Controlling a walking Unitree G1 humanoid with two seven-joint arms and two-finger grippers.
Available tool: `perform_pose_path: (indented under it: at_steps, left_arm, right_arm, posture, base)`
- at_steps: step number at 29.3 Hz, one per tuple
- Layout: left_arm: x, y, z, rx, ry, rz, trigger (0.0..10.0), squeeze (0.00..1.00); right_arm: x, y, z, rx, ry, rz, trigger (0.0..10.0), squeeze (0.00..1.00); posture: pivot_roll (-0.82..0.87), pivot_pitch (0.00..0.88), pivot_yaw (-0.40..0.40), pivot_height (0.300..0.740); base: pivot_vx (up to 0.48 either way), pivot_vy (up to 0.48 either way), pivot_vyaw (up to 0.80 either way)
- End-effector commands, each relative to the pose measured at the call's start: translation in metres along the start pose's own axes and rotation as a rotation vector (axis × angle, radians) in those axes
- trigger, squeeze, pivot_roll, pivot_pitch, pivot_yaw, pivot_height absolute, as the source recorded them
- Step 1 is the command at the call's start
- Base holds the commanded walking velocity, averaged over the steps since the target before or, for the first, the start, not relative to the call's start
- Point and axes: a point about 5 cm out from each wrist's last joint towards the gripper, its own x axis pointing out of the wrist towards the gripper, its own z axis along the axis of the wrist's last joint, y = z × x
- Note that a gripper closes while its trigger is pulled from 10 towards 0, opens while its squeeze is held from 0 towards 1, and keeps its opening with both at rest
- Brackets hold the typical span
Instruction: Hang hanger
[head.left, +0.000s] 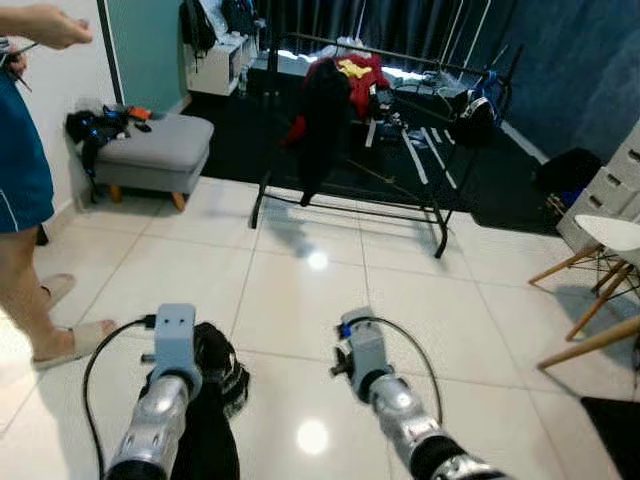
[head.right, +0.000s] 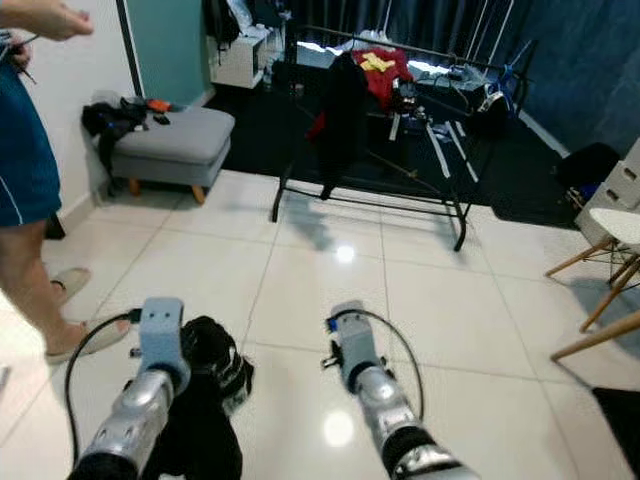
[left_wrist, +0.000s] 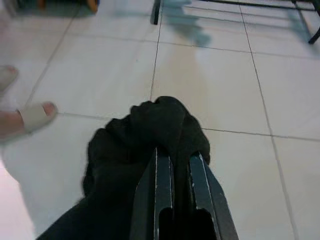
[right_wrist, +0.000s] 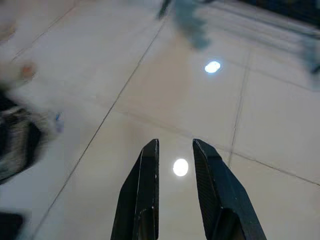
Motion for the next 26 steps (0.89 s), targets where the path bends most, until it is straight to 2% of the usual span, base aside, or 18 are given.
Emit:
perform_pose_path:
  at_steps: [1,3,5,12,20,24,25,26]
  left_arm:
    - [0.003,-0.013,0.009,-0.005,-0.046,-0.038,10.0,0.00]
    - [0.003,-0.013,0.009,-0.005,-0.046,-0.038,10.0,0.00]
    - [0.002,-0.017,0.007,-0.008,-0.036,-0.052,10.0,0.00]
    - [-0.001,-0.020,0.003,-0.008,-0.020,-0.066,10.0,0.00]
    - [-0.007,-0.014,-0.008,0.028,0.020,-0.053,10.0,0.00]
    - [-0.008,-0.013,-0.008,0.032,0.020,-0.051,10.0,0.00]
    - [-0.010,-0.010,-0.009,0.023,0.014,-0.027,10.0,0.00]
    - [-0.014,-0.007,-0.009,0.009,-0.002,0.008,10.0,0.00]
  right_arm:
    - [-0.006,-0.016,-0.008,0.039,-0.009,-0.098,10.0,0.00]
    - [-0.006,-0.016,-0.008,0.039,-0.009,-0.098,10.0,0.00]
    - [-0.012,-0.028,-0.013,0.070,-0.024,-0.158,10.0,0.00]
    - [-0.016,-0.029,-0.017,0.090,-0.038,-0.153,10.0,0.00]
    - [-0.009,0.001,-0.018,0.004,0.029,0.021,10.0,0.00]
    - [-0.009,0.005,-0.018,-0.007,0.033,0.042,10.0,0.00]
    - [-0.007,0.011,-0.015,-0.023,0.031,0.071,10.0,0.00]
    - [-0.005,0.016,-0.011,-0.039,0.026,0.097,10.0,0.00]
  posture:
    - [0.07,0.001,-0.006,0.740]
    - [0.07,0.001,-0.006,0.740]
    - [0.07,0.011,0.004,0.740]
    - [0.07,0.012,0.008,0.740]
    - [0.14,0.010,-0.090,0.740]
    - [0.15,0.011,-0.097,0.740]
    - [0.17,0.017,-0.141,0.740]
    - [0.16,0.017,-0.144,0.740]
  base:
    - [0.000,0.000,0.00]
    - [0.000,0.000,0.00]
    - [0.000,0.000,0.00]
    - [0.000,0.000,0.00]
    - [0.000,0.000,0.00]
    - [0.000,0.000,0.00]
    - [0.000,0.000,0.00]
    - [0.000,0.000,0.00]
